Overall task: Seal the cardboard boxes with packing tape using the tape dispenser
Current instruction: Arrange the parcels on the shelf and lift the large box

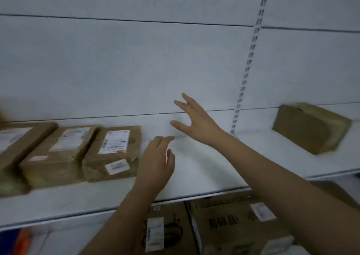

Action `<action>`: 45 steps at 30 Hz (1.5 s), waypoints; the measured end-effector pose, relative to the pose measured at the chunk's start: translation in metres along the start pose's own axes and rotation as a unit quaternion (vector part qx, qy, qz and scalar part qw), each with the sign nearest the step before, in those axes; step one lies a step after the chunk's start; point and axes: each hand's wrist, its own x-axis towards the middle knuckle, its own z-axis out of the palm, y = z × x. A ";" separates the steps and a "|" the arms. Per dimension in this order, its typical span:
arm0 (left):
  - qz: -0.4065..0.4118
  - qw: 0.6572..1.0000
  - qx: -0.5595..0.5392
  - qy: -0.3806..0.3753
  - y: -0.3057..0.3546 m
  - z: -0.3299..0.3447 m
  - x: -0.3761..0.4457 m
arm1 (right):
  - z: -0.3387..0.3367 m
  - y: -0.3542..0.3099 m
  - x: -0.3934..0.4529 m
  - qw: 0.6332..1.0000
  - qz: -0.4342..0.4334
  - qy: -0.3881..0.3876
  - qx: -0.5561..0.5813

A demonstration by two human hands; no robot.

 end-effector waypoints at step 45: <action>-0.397 0.788 -0.434 -0.181 0.264 0.259 0.091 | -0.188 0.294 -0.211 0.994 -0.021 0.104 0.035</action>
